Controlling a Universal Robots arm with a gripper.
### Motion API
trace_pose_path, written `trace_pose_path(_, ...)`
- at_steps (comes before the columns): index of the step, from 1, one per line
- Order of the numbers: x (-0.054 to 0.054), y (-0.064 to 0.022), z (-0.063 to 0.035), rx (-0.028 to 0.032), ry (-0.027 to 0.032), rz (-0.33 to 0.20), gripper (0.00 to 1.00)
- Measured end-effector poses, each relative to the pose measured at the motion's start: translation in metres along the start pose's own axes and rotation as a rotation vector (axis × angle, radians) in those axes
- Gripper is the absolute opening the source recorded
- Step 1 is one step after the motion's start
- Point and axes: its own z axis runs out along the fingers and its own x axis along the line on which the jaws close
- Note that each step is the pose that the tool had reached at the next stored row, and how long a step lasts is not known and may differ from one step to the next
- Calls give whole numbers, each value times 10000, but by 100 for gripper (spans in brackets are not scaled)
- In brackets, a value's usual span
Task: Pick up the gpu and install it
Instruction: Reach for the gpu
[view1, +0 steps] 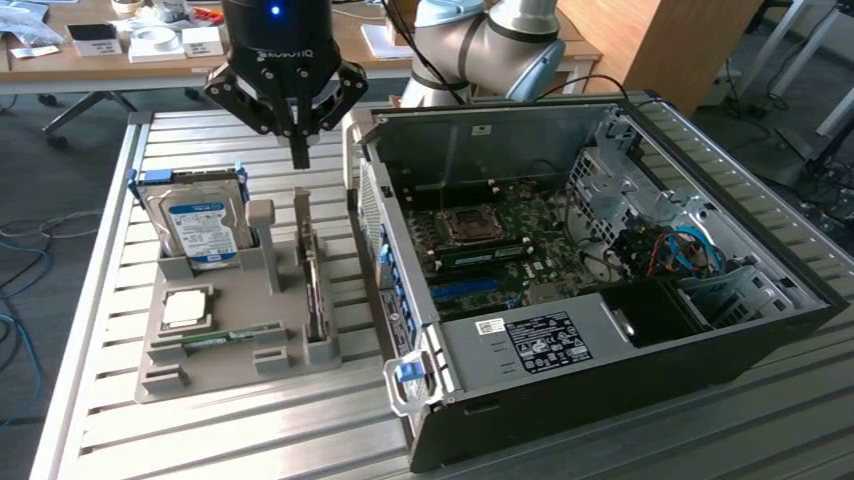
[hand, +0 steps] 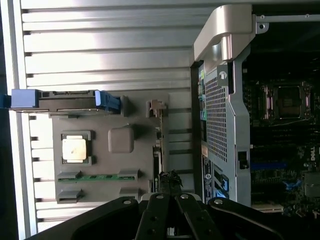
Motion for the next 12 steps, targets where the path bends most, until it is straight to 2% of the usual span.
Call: trace_pose_path(12,-1,-19,-1,0,0,-2,11)
